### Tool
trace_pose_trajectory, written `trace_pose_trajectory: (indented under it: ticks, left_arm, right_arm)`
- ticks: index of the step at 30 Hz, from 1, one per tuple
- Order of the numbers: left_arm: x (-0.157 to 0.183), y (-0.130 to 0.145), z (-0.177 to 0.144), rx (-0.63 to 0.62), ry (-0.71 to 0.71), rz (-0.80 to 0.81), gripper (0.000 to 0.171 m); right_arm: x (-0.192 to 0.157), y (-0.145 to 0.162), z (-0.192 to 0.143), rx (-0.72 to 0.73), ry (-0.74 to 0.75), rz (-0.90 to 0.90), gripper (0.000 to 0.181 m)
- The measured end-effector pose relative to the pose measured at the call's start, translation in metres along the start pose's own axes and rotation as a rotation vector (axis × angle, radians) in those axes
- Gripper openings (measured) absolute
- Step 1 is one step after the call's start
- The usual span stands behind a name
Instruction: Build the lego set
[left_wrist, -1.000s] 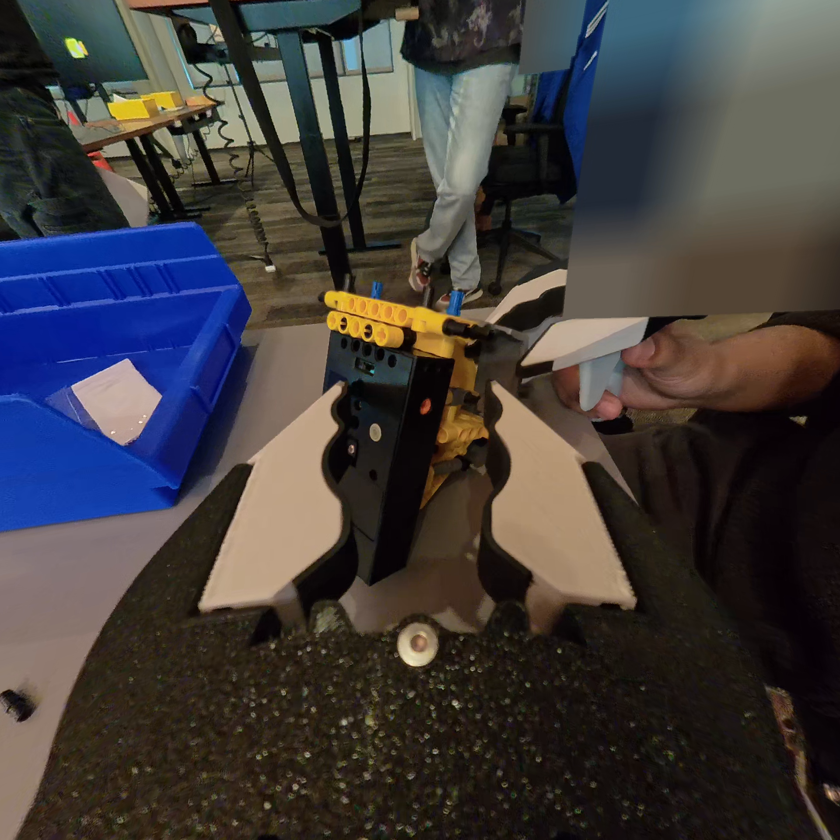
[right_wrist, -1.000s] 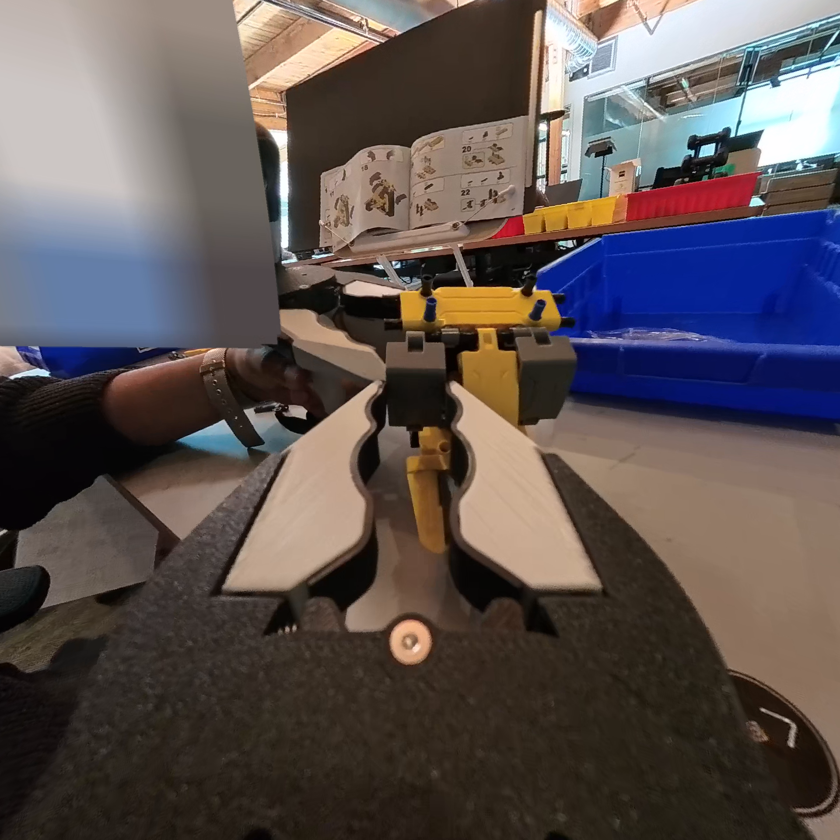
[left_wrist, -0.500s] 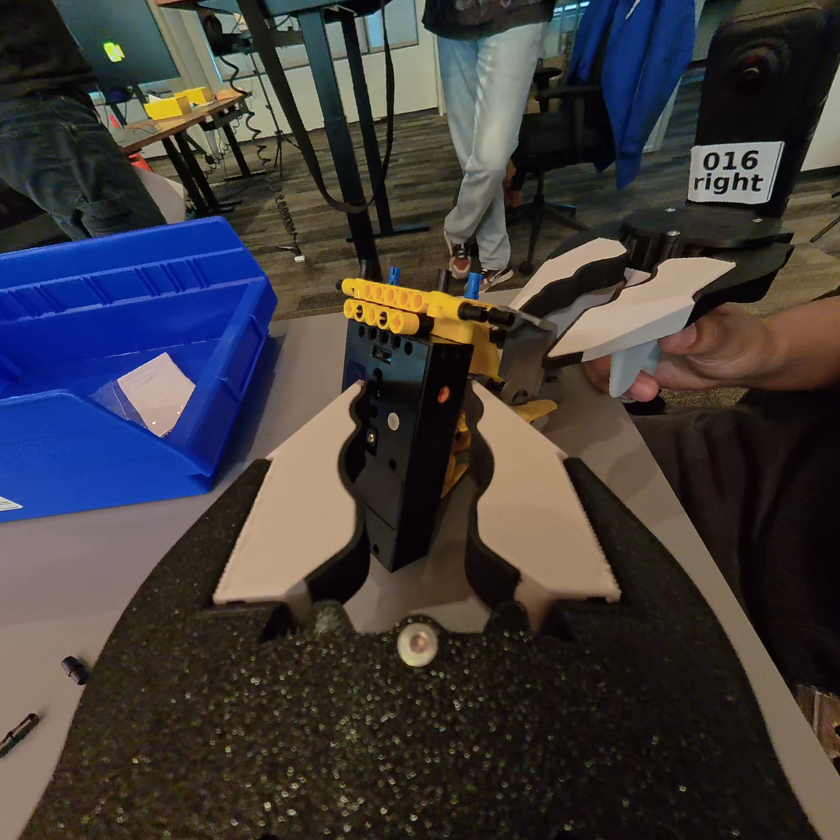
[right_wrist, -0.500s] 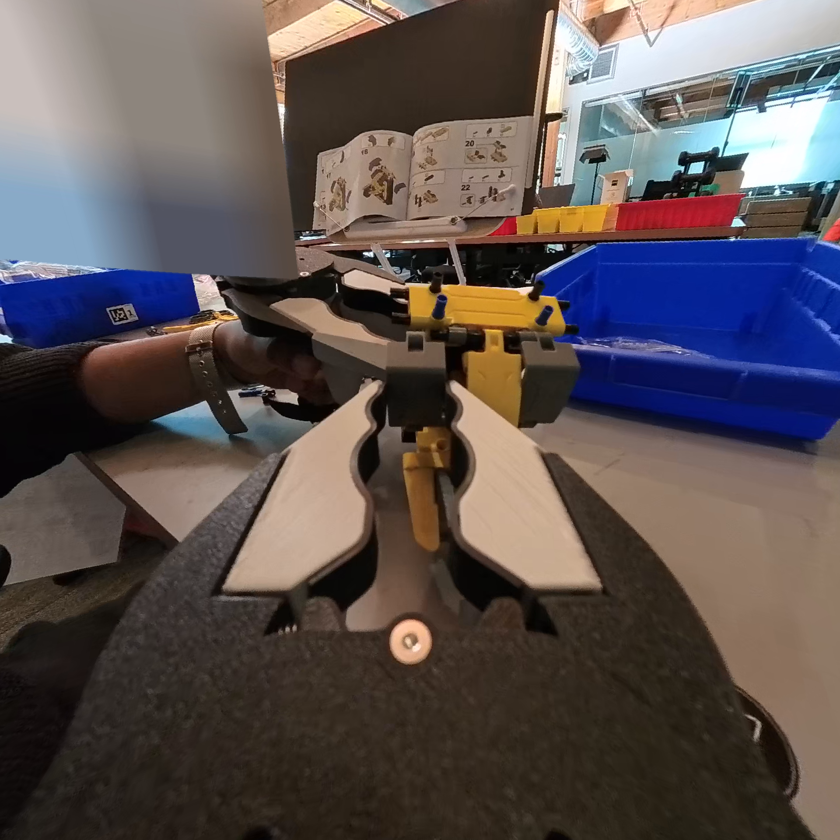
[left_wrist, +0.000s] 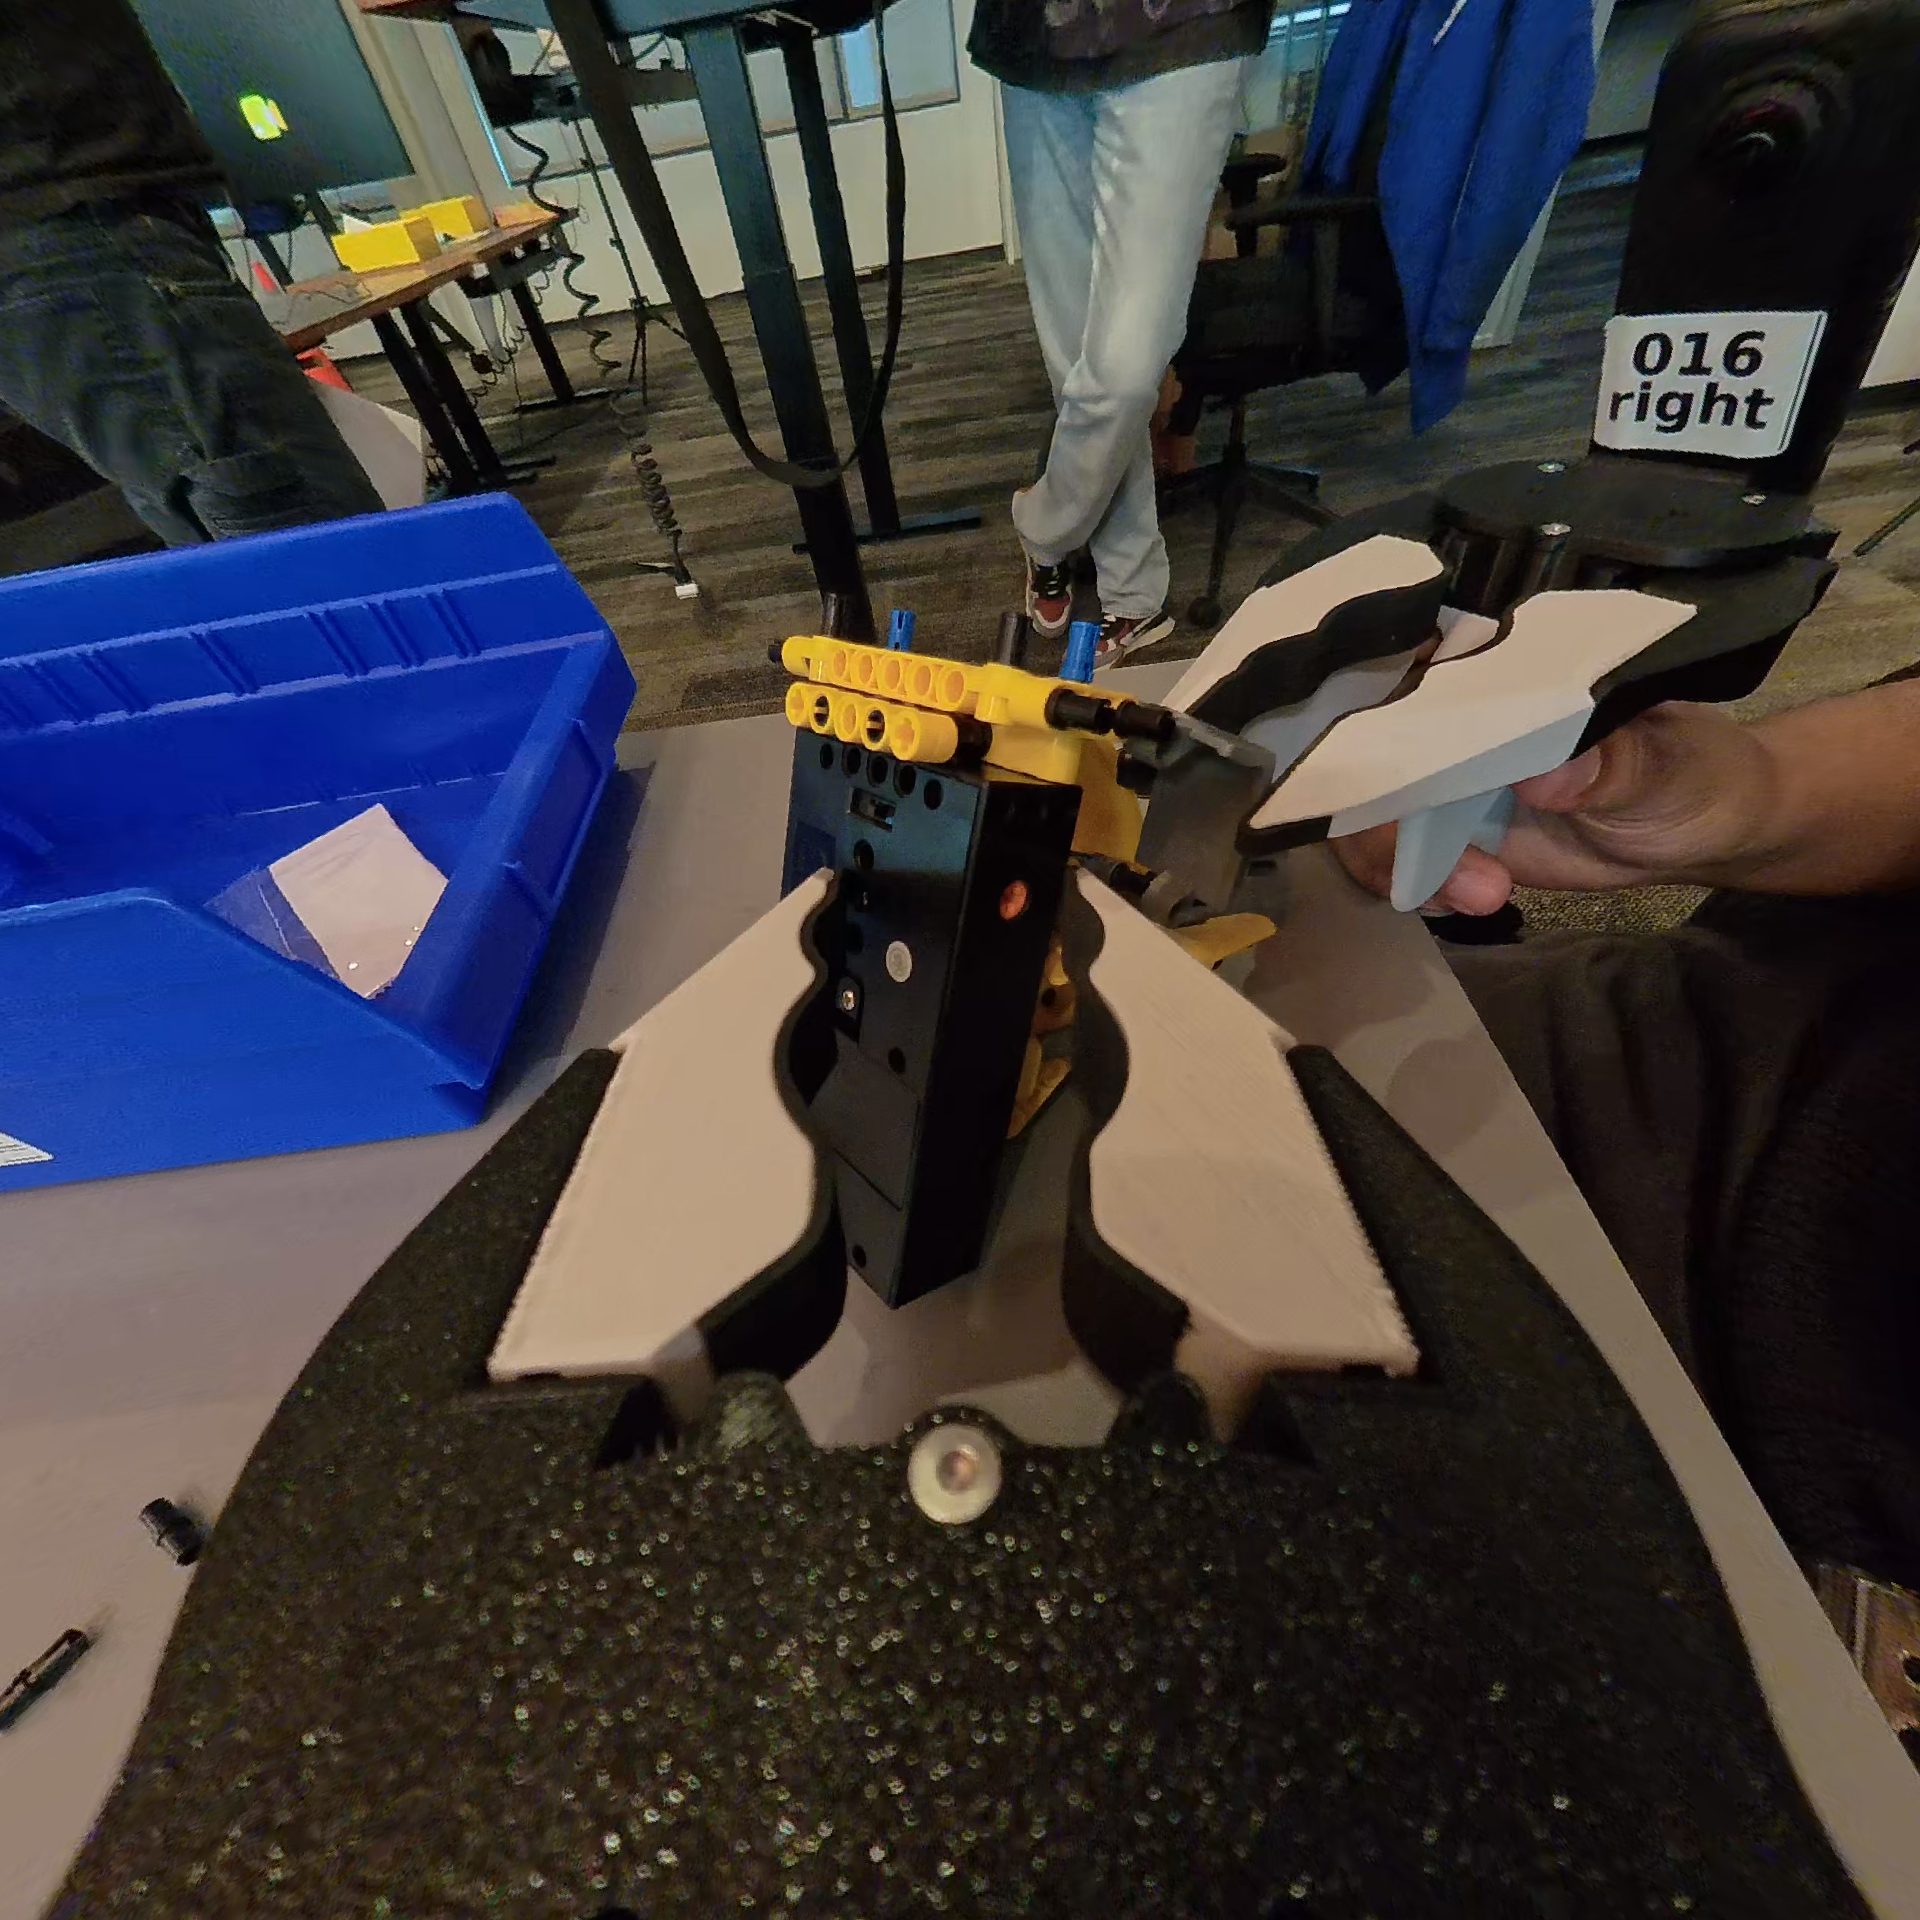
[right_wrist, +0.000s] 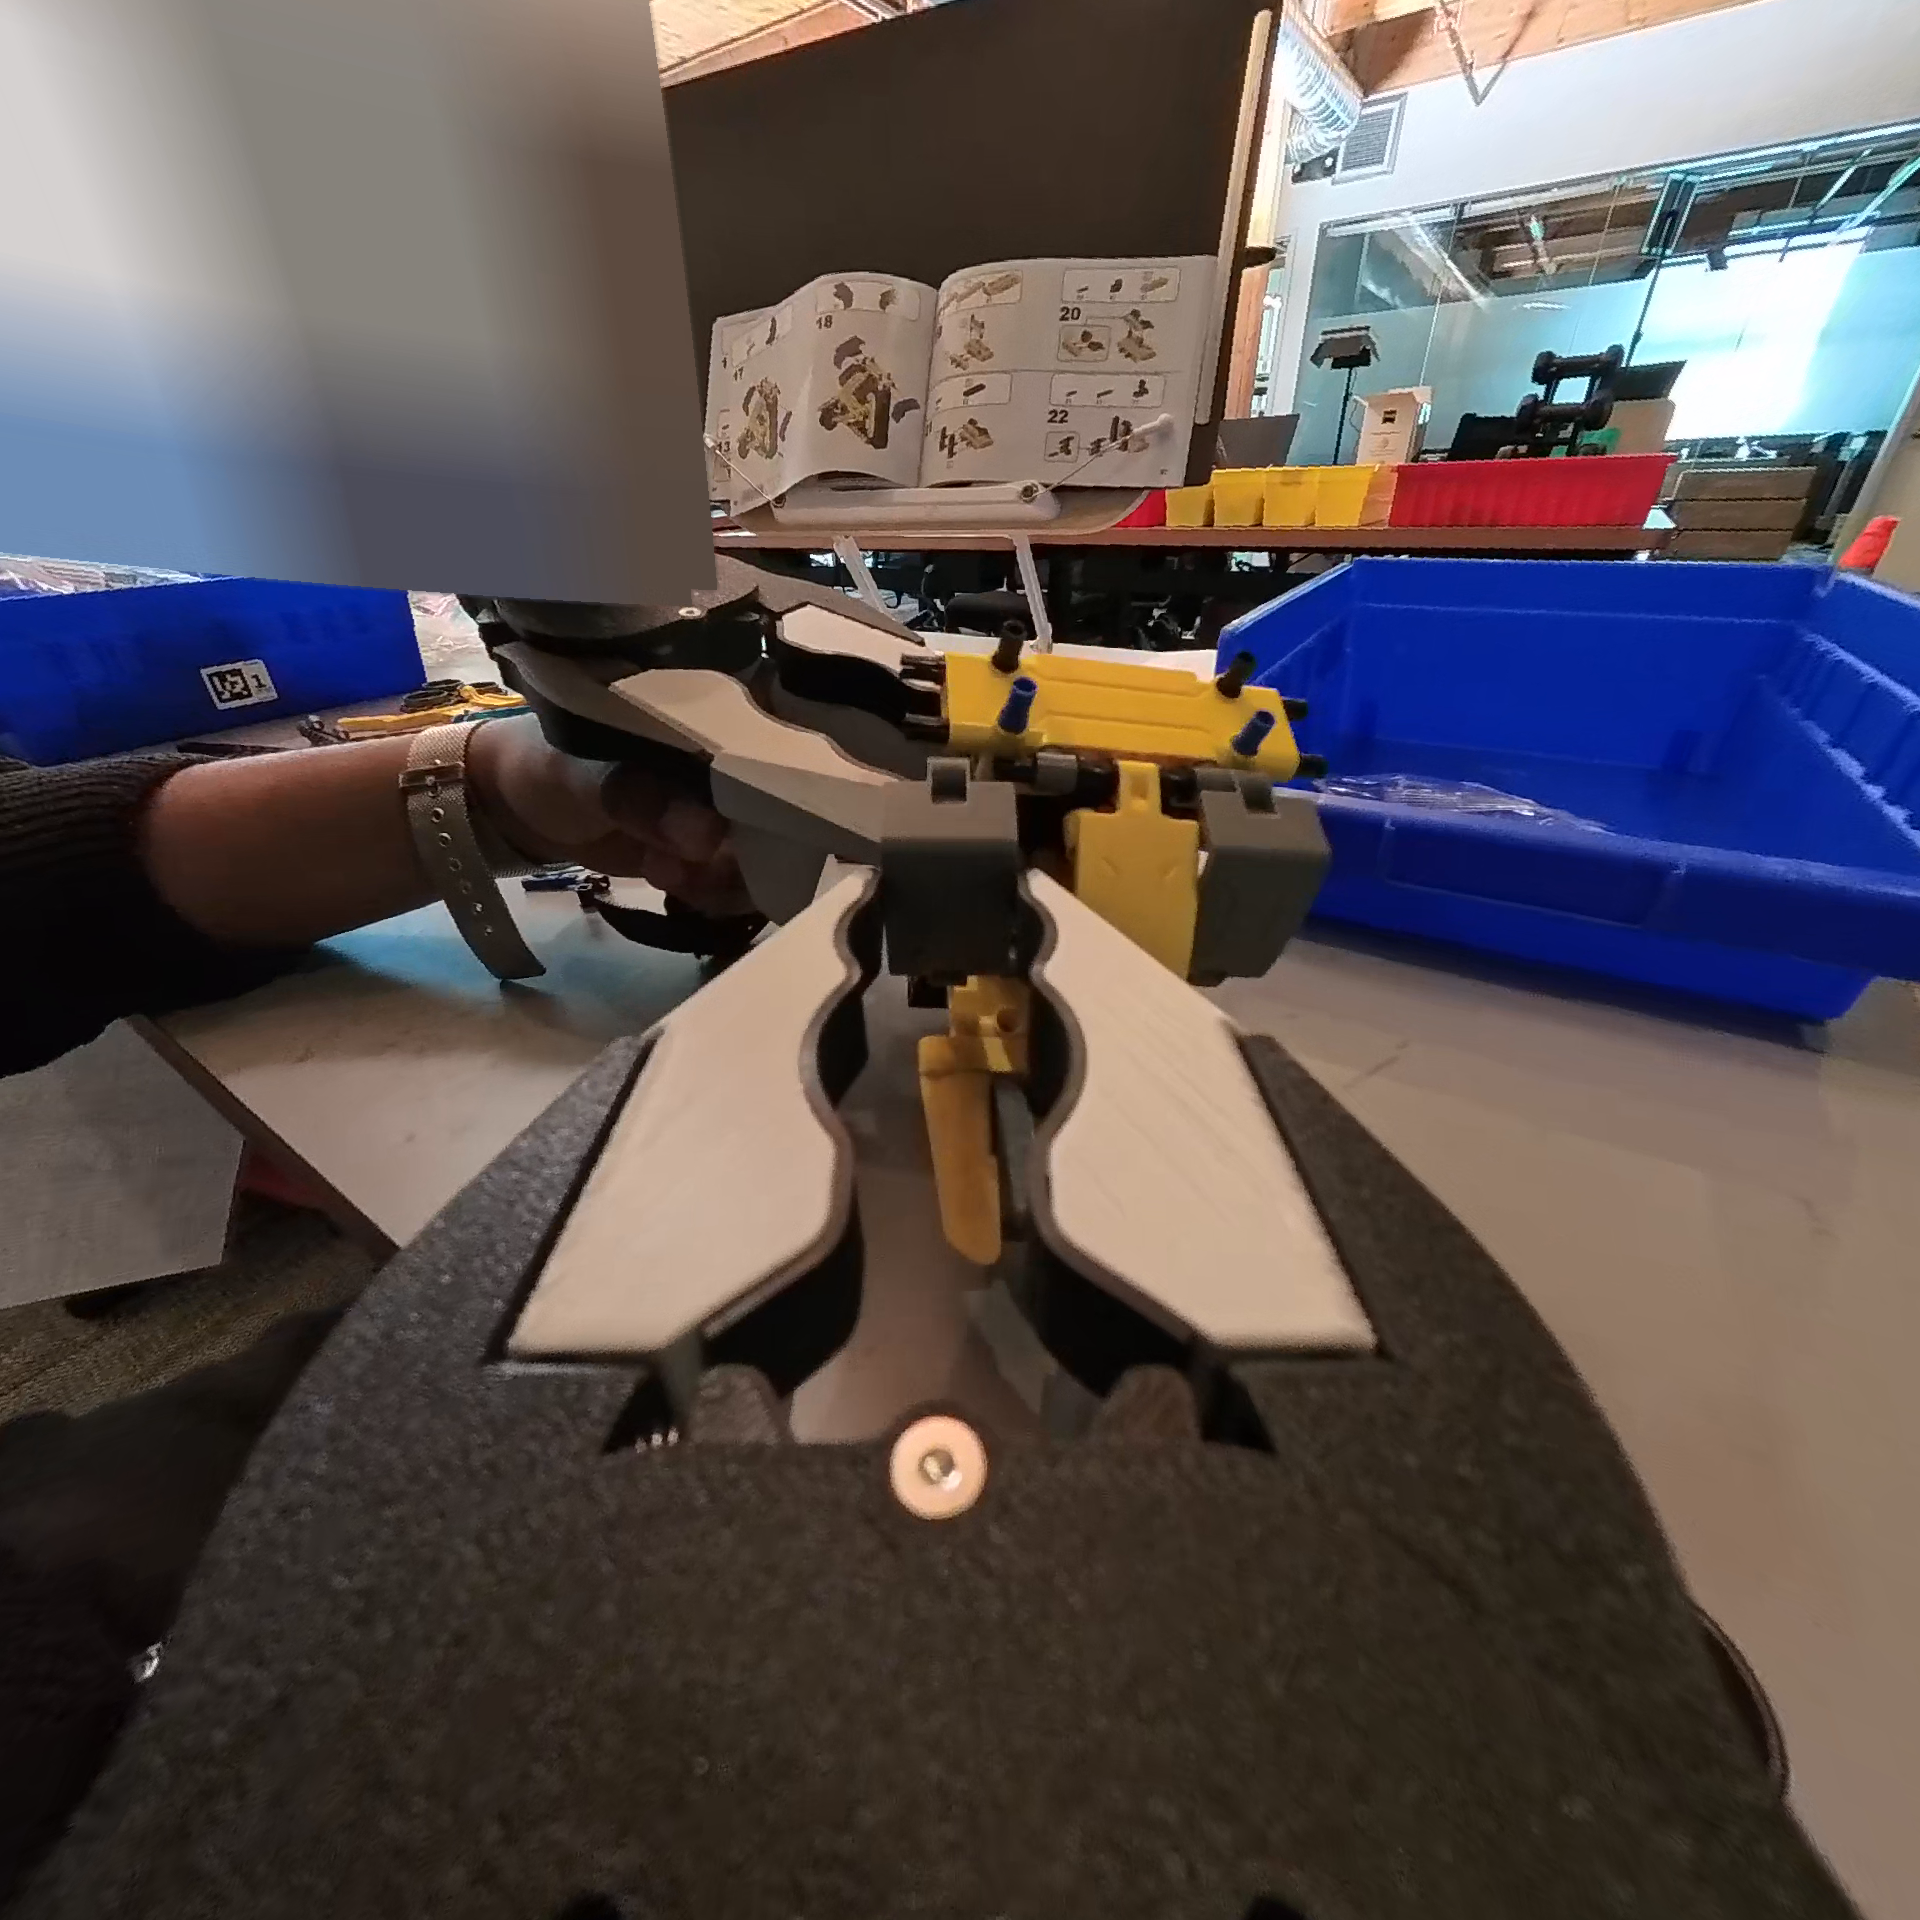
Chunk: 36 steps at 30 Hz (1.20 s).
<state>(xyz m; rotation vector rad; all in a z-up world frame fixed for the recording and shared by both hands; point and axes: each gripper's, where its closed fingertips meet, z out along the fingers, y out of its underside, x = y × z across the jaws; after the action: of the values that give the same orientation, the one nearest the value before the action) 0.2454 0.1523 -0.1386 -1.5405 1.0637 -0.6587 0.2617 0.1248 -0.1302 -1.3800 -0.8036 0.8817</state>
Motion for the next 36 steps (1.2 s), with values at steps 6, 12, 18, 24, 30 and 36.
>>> trace_pose_trajectory:
  ticks: [6, 12, 18, 24, 30, 36]
  left_arm:
    - [0.000, 0.000, 0.000, 0.000, 0.000, -0.001, 0.040]
    - [0.000, 0.000, 0.000, -0.001, -0.002, -0.001, 0.040]
    - [-0.001, 0.000, 0.001, -0.002, -0.005, -0.002, 0.040]
    - [-0.002, 0.001, 0.001, -0.007, -0.016, 0.001, 0.039]
    - [-0.002, 0.001, 0.002, -0.007, -0.018, -0.001, 0.038]
    - [-0.004, 0.002, 0.002, -0.009, -0.024, -0.005, 0.036]
  right_arm:
    - [0.000, -0.003, -0.001, 0.019, 0.009, -0.012, 0.024]
    - [0.001, -0.002, 0.000, 0.007, 0.012, -0.007, 0.024]
    - [0.003, -0.002, 0.001, 0.002, 0.017, 0.010, 0.024]
    - [0.010, -0.003, 0.000, 0.009, 0.012, 0.096, 0.024]
    - [0.011, -0.003, 0.000, 0.007, 0.002, 0.125, 0.024]
    - [0.014, -0.004, 0.000, 0.014, -0.011, 0.193, 0.024]
